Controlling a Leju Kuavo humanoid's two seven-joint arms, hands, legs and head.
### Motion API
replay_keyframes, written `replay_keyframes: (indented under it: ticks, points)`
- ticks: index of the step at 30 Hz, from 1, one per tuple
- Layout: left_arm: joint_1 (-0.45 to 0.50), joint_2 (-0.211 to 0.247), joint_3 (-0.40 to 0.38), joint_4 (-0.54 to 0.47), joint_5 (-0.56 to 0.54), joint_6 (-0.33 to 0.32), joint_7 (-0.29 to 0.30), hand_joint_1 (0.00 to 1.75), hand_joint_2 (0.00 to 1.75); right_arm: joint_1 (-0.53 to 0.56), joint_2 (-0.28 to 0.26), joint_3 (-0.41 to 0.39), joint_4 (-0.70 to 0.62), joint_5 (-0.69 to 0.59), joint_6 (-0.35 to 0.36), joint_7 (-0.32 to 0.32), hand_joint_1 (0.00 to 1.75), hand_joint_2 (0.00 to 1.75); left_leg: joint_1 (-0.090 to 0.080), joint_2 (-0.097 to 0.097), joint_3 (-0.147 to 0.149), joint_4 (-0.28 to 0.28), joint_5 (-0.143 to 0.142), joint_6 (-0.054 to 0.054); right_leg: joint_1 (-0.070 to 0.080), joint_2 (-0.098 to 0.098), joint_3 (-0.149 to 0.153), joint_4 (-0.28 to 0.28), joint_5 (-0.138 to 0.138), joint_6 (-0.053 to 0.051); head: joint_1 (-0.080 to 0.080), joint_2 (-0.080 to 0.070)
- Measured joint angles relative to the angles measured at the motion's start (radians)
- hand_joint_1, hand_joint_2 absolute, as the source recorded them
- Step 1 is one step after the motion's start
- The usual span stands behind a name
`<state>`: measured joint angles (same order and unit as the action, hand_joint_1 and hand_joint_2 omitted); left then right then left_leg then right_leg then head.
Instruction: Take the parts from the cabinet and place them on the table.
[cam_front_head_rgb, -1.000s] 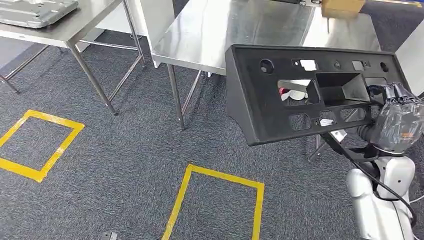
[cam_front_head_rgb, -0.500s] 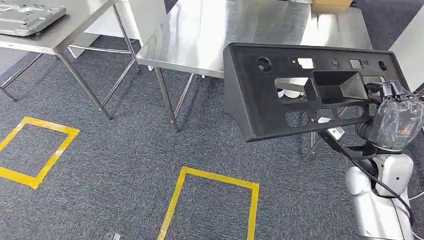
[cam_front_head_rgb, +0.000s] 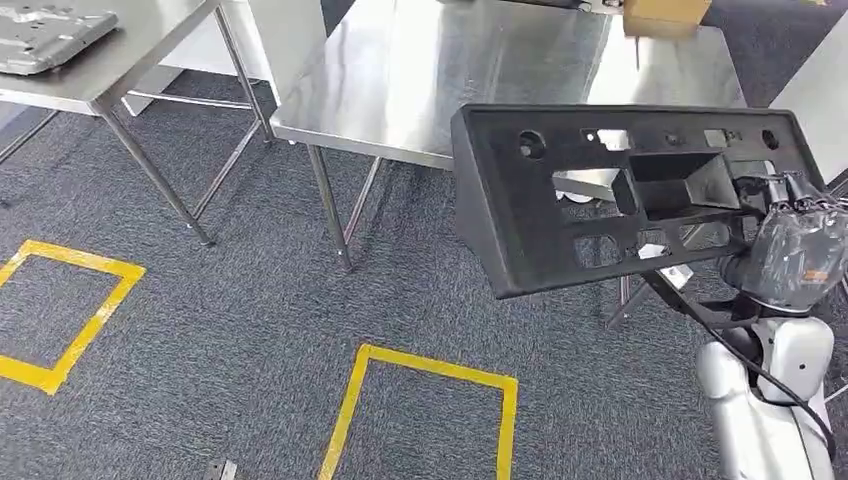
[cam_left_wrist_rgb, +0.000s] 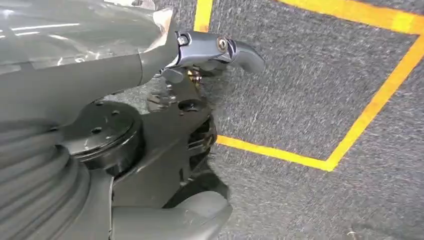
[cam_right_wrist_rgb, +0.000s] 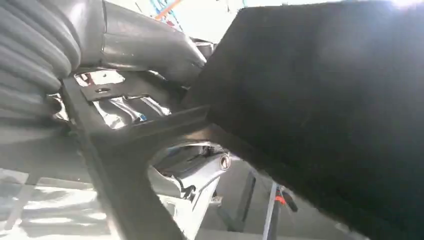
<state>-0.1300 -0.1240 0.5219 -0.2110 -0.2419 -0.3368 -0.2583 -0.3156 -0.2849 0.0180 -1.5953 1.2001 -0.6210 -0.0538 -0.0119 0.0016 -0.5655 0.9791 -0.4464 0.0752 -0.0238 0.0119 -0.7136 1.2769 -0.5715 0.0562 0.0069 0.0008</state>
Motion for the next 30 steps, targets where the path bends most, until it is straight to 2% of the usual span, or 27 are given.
replay_keyframes:
  ticks: [1,2,3,4,5,6,7,9,10,12,13,14,15,16,17,19,20,21,22,23,24,25,26,27,28,29,30]
  points:
    - [0.001,-0.001,0.0,0.0,0.0,0.0,0.0,0.0,1.75,0.003,0.0,0.0,0.0,0.0,0.0,0.0,1.75,1.75,0.002,0.0,0.011,0.0,-0.009,-0.005,-0.006,-0.001,0.012,-0.056,0.038,0.019,0.001,0.0]
    - [0.001,-0.003,0.0,0.0,0.0,-0.001,0.0,0.0,1.75,0.004,-0.002,-0.001,0.0,0.0,0.0,0.0,1.75,1.75,0.005,0.0,0.021,0.002,-0.017,-0.01,-0.011,-0.003,0.035,-0.127,0.082,0.035,0.0,0.0]
    - [0.0,-0.003,0.0,0.0,0.0,-0.003,0.0,0.0,1.75,0.004,-0.003,-0.002,-0.002,0.0,0.0,0.0,1.75,1.75,0.009,0.0,0.035,0.004,-0.03,-0.018,-0.018,-0.011,0.075,-0.235,0.145,0.052,0.001,0.0]
    - [0.001,-0.001,0.0,0.0,0.0,-0.003,0.0,0.0,1.75,0.007,-0.003,-0.003,-0.002,0.0,0.0,0.0,1.75,1.75,0.007,0.001,0.042,0.006,-0.039,-0.027,-0.016,-0.025,0.084,-0.26,0.168,0.048,0.003,0.0]
    - [0.0,0.0,0.0,0.0,0.0,-0.003,0.0,0.0,1.75,0.006,-0.003,-0.004,-0.003,-0.001,0.0,0.0,1.75,1.75,0.006,0.001,0.045,0.011,-0.046,-0.033,-0.004,-0.03,0.078,-0.271,0.132,0.024,0.005,0.0]
    - [-0.001,0.0,0.0,0.0,0.0,-0.005,0.0,0.0,1.75,0.008,-0.003,-0.004,-0.003,-0.002,0.0,0.0,1.75,1.75,0.003,0.004,0.041,0.01,-0.054,-0.042,0.001,-0.03,0.097,-0.265,0.149,0.001,0.004,0.0]
    - [0.0,-0.002,0.0,0.0,0.0,-0.006,0.0,0.0,1.75,0.016,-0.003,-0.008,-0.009,-0.003,0.0,0.001,1.75,1.75,0.003,0.007,0.049,0.018,-0.059,-0.048,-0.005,-0.026,0.093,-0.267,0.146,-0.02,0.002,0.0]
    - [-0.006,-0.001,0.0,-0.001,0.0,-0.008,0.0,0.0,1.75,0.025,-0.005,-0.012,-0.019,-0.003,-0.001,0.001,1.75,1.75,0.012,0.009,0.042,0.034,-0.066,-0.053,-0.009,-0.018,0.108,-0.265,0.141,-0.034,0.001,0.0]
    - [-0.007,-0.001,0.0,-0.001,0.0,-0.01,0.0,0.0,1.75,0.027,-0.008,-0.017,-0.03,-0.004,-0.001,0.001,1.75,1.75,0.014,0.007,0.019,0.083,-0.066,-0.057,-0.007,-0.016,0.115,-0.265,0.135,-0.044,0.001,0.0]
    - [-0.008,-0.003,0.0,0.0,0.0,-0.012,0.001,0.0,1.75,0.035,-0.008,-0.019,-0.04,-0.005,-0.001,0.002,1.75,1.75,0.016,0.006,-0.072,0.228,-0.105,-0.067,-0.002,-0.015,0.131,-0.265,0.122,-0.061,0.001,0.0]
    - [-0.007,-0.003,0.0,0.0,-0.001,-0.012,0.002,0.0,1.75,0.043,-0.008,-0.019,-0.045,-0.005,-0.001,0.002,1.75,1.75,0.016,0.006,-0.123,0.294,-0.136,-0.071,0.0,-0.012,0.139,-0.265,0.113,-0.063,0.0,0.0]
    - [-0.005,-0.003,0.0,0.0,-0.001,-0.012,0.002,0.0,1.75,0.052,-0.008,-0.02,-0.048,-0.004,-0.002,0.002,1.75,1.75,0.016,0.006,-0.162,0.331,-0.156,-0.071,0.002,-0.009,0.149,-0.265,0.105,-0.064,0.0,0.0]
    - [-0.005,-0.003,0.0,0.0,-0.001,-0.013,0.003,0.0,1.75,0.059,-0.008,-0.021,-0.05,-0.004,-0.002,0.002,1.75,1.75,0.016,0.006,-0.186,0.331,-0.159,-0.069,0.004,-0.006,0.161,-0.265,0.095,-0.064,0.001,0.0]
    - [-0.005,-0.003,0.0,0.0,-0.001,-0.014,0.003,0.0,1.75,0.063,-0.008,-0.021,-0.053,-0.003,-0.002,0.002,1.75,1.75,0.015,0.006,-0.187,0.296,-0.137,-0.063,0.005,-0.003,0.174,-0.266,0.086,-0.064,0.0,0.0]
    - [-0.006,-0.003,0.0,0.0,-0.002,-0.015,0.003,0.0,1.75,0.066,-0.008,-0.021,-0.057,-0.002,-0.001,0.002,1.75,1.75,0.013,0.005,-0.17,0.226,-0.088,-0.055,0.006,-0.001,0.189,-0.266,0.075,-0.062,0.001,0.0]
    - [-0.006,-0.002,-0.002,0.0,-0.005,-0.015,0.003,0.0,1.75,0.069,-0.006,-0.022,-0.066,0.009,0.0,0.002,1.75,1.75,0.004,0.002,-0.119,0.06,0.051,-0.027,0.006,0.002,0.206,-0.271,0.056,-0.06,0.001,0.0]
    - [-0.006,0.001,-0.002,0.0,-0.006,-0.015,0.003,0.0,1.75,0.07,-0.003,-0.022,-0.066,0.017,0.002,0.003,1.75,1.75,-0.003,-0.012,-0.116,0.048,0.067,-0.021,0.012,0.008,0.222,-0.27,0.046,-0.051,0.003,0.0]
    - [-0.006,0.0,-0.003,0.0,-0.009,-0.016,0.003,0.0,1.75,0.072,-0.001,-0.022,-0.068,0.022,0.002,0.005,1.75,1.75,-0.004,-0.015,-0.108,0.043,0.057,-0.017,0.011,0.011,0.22,-0.279,0.041,-0.044,0.002,0.0]
    - [-0.007,0.0,-0.006,0.0,-0.009,-0.016,0.003,0.0,1.75,0.077,0.003,-0.023,-0.071,0.032,0.003,0.008,1.75,1.75,-0.006,-0.015,-0.101,0.032,0.06,-0.012,0.014,0.012,0.239,-0.272,0.048,-0.038,0.001,0.0]
    - [-0.008,-0.001,-0.009,0.0,-0.009,-0.016,0.004,0.0,1.75,0.08,0.004,-0.024,-0.073,0.039,0.004,0.01,1.75,1.75,-0.007,-0.015,-0.093,0.025,0.057,-0.007,0.016,0.012,0.24,-0.266,0.057,-0.021,0.002,0.0]
    - [-0.008,-0.002,-0.01,0.0,-0.01,-0.016,0.004,0.0,1.75,0.079,0.004,-0.027,-0.076,0.042,0.004,0.012,1.75,1.75,-0.007,-0.016,-0.08,0.022,0.054,-0.001,0.018,0.011,0.245,-0.264,0.057,-0.02,0.002,0.0]
    - [-0.009,-0.003,-0.015,0.0,-0.01,-0.017,0.006,0.0,1.75,0.08,0.006,-0.031,-0.08,0.047,0.005,0.016,1.75,1.75,-0.002,-0.015,-0.05,0.007,0.053,0.0,0.014,0.006,0.232,-0.236,0.043,-0.019,0.002,0.0]
    - [-0.01,-0.003,-0.016,0.0,-0.01,-0.017,0.006,0.0,1.75,0.075,0.007,-0.033,-0.082,0.047,0.007,0.019,1.75,1.75,-0.002,-0.016,-0.042,0.005,0.047,0.005,0.013,0.002,0.209,-0.181,0.033,-0.018,0.003,0.0]
    - [-0.012,-0.003,-0.017,0.0,-0.01,-0.017,0.006,0.0,1.75,0.075,0.007,-0.036,-0.083,0.046,0.008,0.021,1.75,1.75,-0.001,-0.016,-0.038,0.005,0.041,0.009,0.013,0.001,0.162,-0.109,0.009,-0.024,0.005,0.0]
    - [-0.012,-0.004,-0.018,0.0,-0.011,-0.017,0.009,0.0,1.75,0.078,0.008,-0.041,-0.083,0.042,0.011,0.022,1.75,1.75,-0.001,-0.017,-0.033,0.005,0.035,0.01,0.01,0.001,0.122,-0.055,-0.018,-0.023,0.005,0.0]
    - [-0.012,-0.005,-0.019,0.0,-0.011,-0.017,0.01,0.0,1.75,0.085,0.007,-0.044,-0.083,0.04,0.014,0.022,1.75,1.75,-0.001,-0.019,-0.026,0.006,0.025,0.01,0.008,0.001,0.068,0.009,-0.056,-0.027,0.006,0.0]
    - [-0.009,-0.005,-0.019,0.0,-0.012,-0.017,0.012,0.0,1.75,0.089,0.007,-0.045,-0.083,0.044,0.014,0.022,1.75,1.75,-0.001,-0.02,-0.017,0.006,0.017,0.008,0.007,0.001,0.045,0.022,-0.061,-0.017,0.006,0.0]
